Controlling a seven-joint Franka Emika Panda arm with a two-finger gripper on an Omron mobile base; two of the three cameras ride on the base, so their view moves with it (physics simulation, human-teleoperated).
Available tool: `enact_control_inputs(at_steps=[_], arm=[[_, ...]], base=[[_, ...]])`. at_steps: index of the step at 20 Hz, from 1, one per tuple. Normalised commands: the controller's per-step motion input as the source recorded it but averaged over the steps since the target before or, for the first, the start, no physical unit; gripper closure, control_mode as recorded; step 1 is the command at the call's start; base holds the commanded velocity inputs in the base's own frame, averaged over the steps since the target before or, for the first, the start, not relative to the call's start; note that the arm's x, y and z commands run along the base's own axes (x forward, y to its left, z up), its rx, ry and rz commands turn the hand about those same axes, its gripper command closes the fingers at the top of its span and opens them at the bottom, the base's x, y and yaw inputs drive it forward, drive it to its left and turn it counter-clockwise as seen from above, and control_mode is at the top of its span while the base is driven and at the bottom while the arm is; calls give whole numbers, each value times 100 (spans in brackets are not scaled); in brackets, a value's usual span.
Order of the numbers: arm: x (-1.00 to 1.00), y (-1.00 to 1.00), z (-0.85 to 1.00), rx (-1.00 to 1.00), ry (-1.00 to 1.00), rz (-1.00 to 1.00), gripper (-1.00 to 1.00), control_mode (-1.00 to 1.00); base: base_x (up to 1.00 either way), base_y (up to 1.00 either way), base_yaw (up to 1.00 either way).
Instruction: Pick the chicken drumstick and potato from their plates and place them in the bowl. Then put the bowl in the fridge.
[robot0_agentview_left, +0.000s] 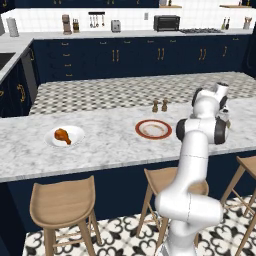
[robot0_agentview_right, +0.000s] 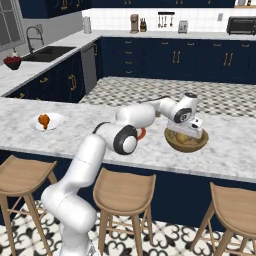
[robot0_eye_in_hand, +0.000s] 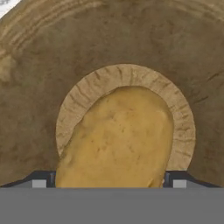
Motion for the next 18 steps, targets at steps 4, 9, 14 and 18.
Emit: enact_control_inputs(at_steps=[4,9,14,18], arm=[[0,0,0,-3,9,12,-100,-100],[-4,4,35,-5,9,11,-100,-100],[-91,37,62,-11,-1,17,-100,-100],[-100,97,-2,-7,-1,6,-100,-100]], base=[[0,0,0],[0,0,0],[0,0,0],[0,0,0]])
